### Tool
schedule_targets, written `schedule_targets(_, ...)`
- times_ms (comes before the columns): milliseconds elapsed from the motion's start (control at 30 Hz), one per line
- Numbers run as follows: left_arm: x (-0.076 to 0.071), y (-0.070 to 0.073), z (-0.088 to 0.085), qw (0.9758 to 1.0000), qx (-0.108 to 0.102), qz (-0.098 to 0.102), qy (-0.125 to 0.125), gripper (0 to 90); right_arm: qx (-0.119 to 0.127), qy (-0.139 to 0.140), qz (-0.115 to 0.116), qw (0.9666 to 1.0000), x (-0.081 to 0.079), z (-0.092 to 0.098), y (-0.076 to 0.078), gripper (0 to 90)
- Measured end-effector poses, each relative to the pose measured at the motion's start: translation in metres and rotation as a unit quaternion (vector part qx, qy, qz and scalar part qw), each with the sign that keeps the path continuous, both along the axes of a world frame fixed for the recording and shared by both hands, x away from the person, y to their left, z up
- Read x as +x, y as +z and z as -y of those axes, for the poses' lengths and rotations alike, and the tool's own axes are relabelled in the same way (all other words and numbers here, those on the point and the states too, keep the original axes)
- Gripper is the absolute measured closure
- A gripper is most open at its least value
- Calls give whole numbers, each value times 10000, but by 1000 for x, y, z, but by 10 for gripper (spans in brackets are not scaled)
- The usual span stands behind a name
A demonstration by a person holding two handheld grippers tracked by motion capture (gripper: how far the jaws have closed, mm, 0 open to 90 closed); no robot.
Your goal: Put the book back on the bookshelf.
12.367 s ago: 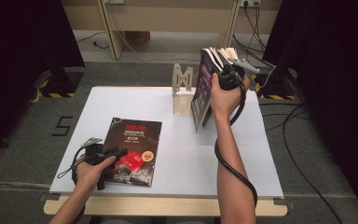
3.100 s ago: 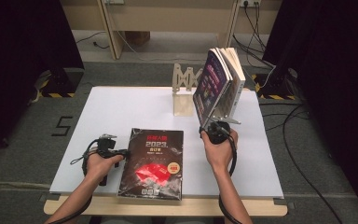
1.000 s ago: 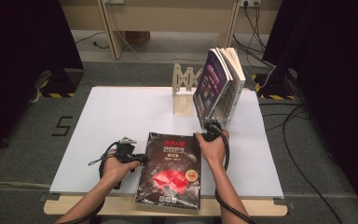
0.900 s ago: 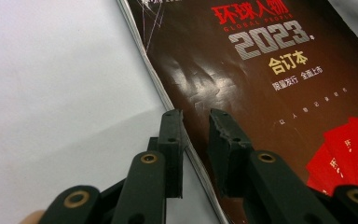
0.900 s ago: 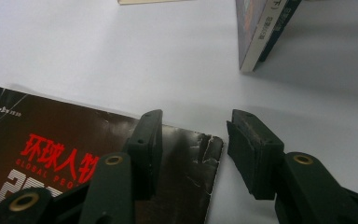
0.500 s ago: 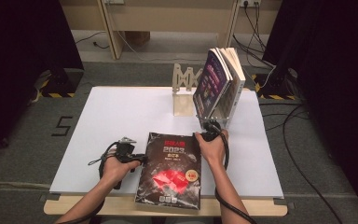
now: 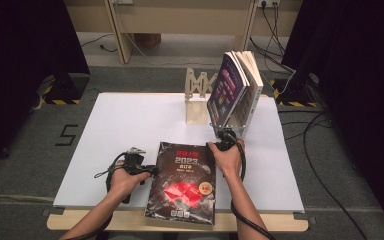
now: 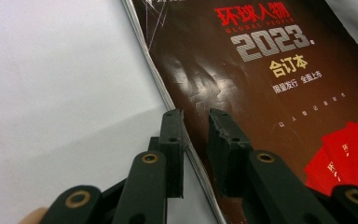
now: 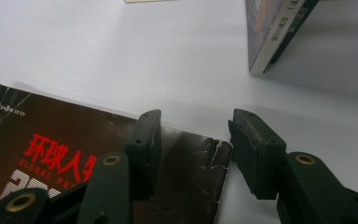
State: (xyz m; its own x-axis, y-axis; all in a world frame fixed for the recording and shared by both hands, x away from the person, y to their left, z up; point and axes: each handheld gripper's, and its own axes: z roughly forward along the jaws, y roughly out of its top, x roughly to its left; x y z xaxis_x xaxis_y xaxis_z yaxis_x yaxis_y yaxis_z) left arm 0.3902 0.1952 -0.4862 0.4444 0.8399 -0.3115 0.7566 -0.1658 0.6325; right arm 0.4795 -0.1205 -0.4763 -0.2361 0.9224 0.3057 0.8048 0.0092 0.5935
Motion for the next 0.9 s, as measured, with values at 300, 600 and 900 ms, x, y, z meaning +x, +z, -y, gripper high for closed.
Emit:
schedule_targets(300,-5,-1,3,9997,124,192,48,760,490,-157,66,9987,-4,7,9,549)
schedule_targets(600,-5,-1,4,9998,102,162,60,762,403,-181,-70,9990,-5,7,6,549)
schedule_targets(900,-5,-1,3,9999,47,128,101,763,476,-140,-242,9985,-8,11,-1,539)
